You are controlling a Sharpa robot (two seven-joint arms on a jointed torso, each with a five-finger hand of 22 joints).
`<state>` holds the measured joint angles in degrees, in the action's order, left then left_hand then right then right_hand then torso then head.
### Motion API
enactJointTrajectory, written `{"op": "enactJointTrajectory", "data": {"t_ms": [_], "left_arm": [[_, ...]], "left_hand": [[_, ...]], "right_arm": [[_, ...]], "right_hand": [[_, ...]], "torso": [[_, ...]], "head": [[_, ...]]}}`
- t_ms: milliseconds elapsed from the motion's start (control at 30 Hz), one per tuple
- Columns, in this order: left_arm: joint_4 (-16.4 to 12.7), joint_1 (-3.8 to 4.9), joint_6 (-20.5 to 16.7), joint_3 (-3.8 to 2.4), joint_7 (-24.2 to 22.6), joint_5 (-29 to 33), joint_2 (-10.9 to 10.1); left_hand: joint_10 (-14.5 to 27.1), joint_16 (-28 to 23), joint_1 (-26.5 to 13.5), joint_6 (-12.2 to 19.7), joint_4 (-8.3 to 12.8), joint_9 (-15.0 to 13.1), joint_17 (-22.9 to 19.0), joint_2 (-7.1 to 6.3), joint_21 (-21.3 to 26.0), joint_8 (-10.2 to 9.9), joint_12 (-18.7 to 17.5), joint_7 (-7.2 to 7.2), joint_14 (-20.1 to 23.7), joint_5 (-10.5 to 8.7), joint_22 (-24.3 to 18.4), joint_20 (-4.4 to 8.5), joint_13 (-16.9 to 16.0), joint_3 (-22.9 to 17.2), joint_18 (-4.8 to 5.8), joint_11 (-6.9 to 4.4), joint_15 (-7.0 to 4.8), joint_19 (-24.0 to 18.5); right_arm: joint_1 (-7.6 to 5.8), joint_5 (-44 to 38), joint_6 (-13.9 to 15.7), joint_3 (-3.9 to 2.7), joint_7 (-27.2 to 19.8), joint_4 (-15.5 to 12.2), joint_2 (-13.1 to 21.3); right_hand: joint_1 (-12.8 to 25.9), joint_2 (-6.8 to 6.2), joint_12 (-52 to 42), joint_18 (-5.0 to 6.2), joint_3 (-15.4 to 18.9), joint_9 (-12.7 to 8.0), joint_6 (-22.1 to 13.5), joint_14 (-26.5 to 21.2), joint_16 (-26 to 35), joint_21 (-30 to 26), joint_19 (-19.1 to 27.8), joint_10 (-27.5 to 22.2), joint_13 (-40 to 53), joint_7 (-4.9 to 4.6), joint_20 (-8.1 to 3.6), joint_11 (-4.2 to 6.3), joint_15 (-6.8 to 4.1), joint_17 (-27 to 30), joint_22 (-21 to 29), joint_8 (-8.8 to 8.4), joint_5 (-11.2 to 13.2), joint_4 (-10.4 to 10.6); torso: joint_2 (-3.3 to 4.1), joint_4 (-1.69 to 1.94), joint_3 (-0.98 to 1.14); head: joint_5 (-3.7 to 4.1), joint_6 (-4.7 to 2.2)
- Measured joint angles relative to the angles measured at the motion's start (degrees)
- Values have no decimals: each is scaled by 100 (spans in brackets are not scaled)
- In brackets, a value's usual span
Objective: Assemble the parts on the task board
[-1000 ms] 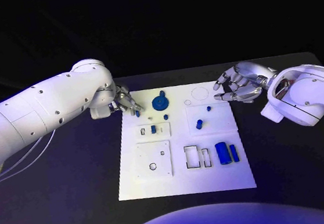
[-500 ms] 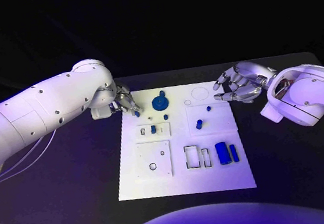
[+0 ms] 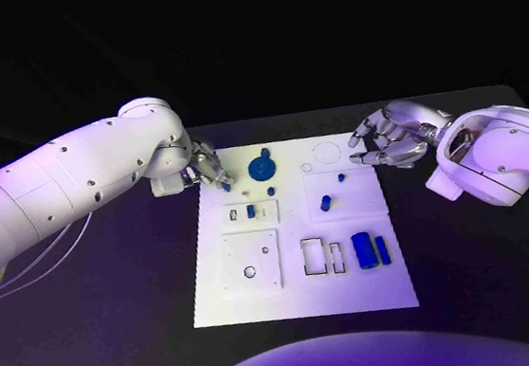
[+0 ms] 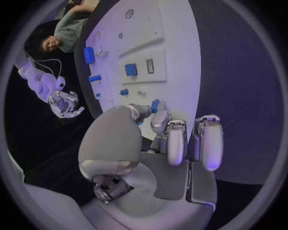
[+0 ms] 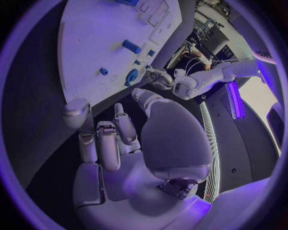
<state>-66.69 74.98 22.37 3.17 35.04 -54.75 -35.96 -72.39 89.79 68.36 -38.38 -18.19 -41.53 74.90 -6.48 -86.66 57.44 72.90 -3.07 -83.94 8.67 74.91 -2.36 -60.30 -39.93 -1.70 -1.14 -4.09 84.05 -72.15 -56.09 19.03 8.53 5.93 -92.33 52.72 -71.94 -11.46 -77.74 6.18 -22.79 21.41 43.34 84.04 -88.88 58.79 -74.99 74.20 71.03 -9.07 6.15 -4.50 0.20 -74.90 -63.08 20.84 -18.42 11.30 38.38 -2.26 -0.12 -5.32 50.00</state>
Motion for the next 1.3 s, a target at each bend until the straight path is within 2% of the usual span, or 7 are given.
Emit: {"op": "enactJointTrajectory", "data": {"t_ms": [133,200,667,800,933,1067,1300], "left_arm": [[-148,-2,-31,0,-2,68,-109],[-272,-2,-59,0,-3,98,-196],[-1631,-15,-512,-12,-118,97,-1042],[-1957,-89,-700,-11,-232,3,-1233],[-2149,-155,-863,-8,-343,-90,-1348],[-2263,-219,-982,-9,-460,-195,-1412],[-2356,-414,-1157,-8,-721,-546,-1476]], "left_hand": [[-14,0,-83,9,-15,-76,0,-32,0,74,6,-8,0,85,0,0,-20,-16,0,-14,0,0],[-21,0,-127,19,271,-76,0,-57,0,76,29,-19,0,84,0,0,-29,-350,0,-20,0,0],[-126,0,-204,17,256,-108,0,-123,0,163,66,-19,0,217,0,42,-109,-367,0,-40,-42,-1],[-145,0,-234,16,288,-106,0,-154,0,164,95,-18,0,245,0,42,-124,-430,0,-59,-41,-1],[-190,0,-257,1,277,-90,0,-176,0,196,95,-32,0,318,0,42,-142,-451,0,-75,-42,-1],[-196,0,-280,-7,277,-90,0,-200,0,199,95,-40,0,350,0,42,-148,-451,0,-70,-41,-1],[-217,0,-316,-9,254,-74,0,-236,0,202,117,-40,0,437,0,63,-177,-476,0,-91,-41,-22]], "right_arm": [[0,0,0,0,-1,-1,3],[0,0,0,0,-1,-2,5],[0,7,1,0,-3,-4,20],[0,10,2,0,-3,-3,22],[2,12,2,0,-4,0,23],[8,14,2,0,-5,2,23],[17,19,2,0,-6,5,27]], "right_hand": [[0,0,0,0,0,0,0,0,22,0,0,0,0,0,0,0,0,0,0,0,0,0],[0,0,0,0,0,0,0,0,22,0,0,0,0,0,0,0,0,0,0,0,0,0],[0,0,0,0,-16,-1,0,0,22,0,0,0,0,0,0,0,0,0,6,0,0,16],[0,0,0,0,-16,-1,0,0,22,1,0,0,1,0,0,0,0,0,6,0,0,16],[0,0,0,0,-16,-1,0,0,22,1,0,0,1,0,0,0,0,-5,6,0,0,16],[0,0,0,0,-16,-1,0,0,22,1,0,0,1,0,0,0,0,-4,6,0,0,16],[0,0,0,0,1,-1,0,0,22,1,0,0,1,0,0,0,0,-4,6,0,-21,33]], "torso": [[-1,1,0],[-2,2,4],[-10,13,4],[-7,13,-3],[-3,12,-7],[-3,9,-7],[2,7,-11]], "head": [[-4,0],[-7,0],[-47,0],[-62,0],[-70,0],[-80,0],[-92,0]]}}
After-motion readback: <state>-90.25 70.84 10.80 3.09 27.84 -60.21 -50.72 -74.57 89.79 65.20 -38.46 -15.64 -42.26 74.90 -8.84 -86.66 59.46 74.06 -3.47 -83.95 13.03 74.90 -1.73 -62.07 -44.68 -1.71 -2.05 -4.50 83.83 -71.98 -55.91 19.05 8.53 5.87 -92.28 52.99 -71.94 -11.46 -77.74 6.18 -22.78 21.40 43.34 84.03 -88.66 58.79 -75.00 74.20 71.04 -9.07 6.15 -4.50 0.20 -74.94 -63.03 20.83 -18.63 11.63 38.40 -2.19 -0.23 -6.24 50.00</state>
